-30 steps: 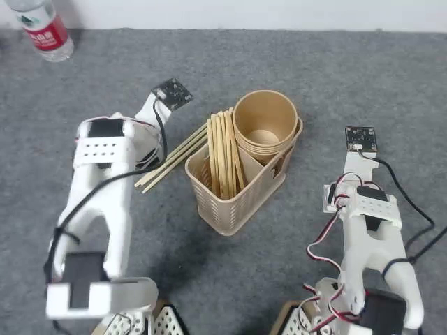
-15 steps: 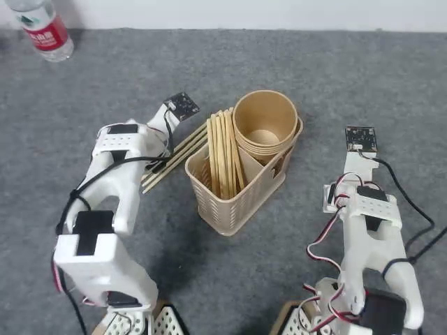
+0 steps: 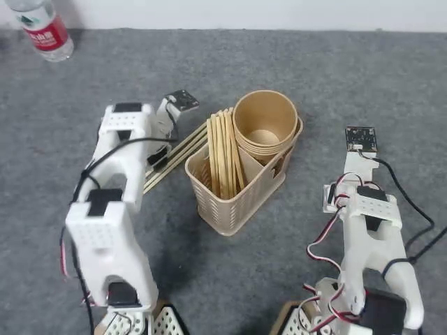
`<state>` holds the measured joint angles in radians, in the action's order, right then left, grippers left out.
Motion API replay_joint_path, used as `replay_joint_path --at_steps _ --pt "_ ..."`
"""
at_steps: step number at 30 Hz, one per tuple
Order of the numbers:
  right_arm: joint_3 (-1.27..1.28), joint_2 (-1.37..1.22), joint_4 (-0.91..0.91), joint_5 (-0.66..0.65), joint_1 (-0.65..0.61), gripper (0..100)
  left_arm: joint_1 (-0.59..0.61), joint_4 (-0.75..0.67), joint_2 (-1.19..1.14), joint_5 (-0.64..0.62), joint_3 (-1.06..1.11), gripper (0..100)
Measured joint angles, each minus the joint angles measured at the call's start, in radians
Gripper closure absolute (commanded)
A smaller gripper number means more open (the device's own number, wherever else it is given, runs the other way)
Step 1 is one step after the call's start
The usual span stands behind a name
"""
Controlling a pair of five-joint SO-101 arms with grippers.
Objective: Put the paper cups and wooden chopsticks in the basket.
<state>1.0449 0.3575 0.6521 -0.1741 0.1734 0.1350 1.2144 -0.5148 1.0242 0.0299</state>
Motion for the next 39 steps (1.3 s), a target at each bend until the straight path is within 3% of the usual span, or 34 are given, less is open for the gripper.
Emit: replay_joint_path --at_steps 6,14,29,34,39 --pt "0.000 0.000 0.000 0.000 0.000 99.1 -0.005 0.236 -0.180 0.011 -0.285 99" --pt "0.000 0.000 0.000 0.000 0.000 99.1 -0.003 0.265 -0.152 -0.017 -0.313 99" --pt "0.000 0.000 0.000 0.000 0.000 99.1 -0.006 0.269 0.508 -0.315 -0.222 99" --pt "0.000 0.000 0.000 0.000 0.000 99.1 -0.025 0.135 0.733 -0.532 -0.063 99" --pt "0.000 0.000 0.000 0.000 0.000 99.1 -0.133 -0.008 1.042 -0.672 0.215 99"
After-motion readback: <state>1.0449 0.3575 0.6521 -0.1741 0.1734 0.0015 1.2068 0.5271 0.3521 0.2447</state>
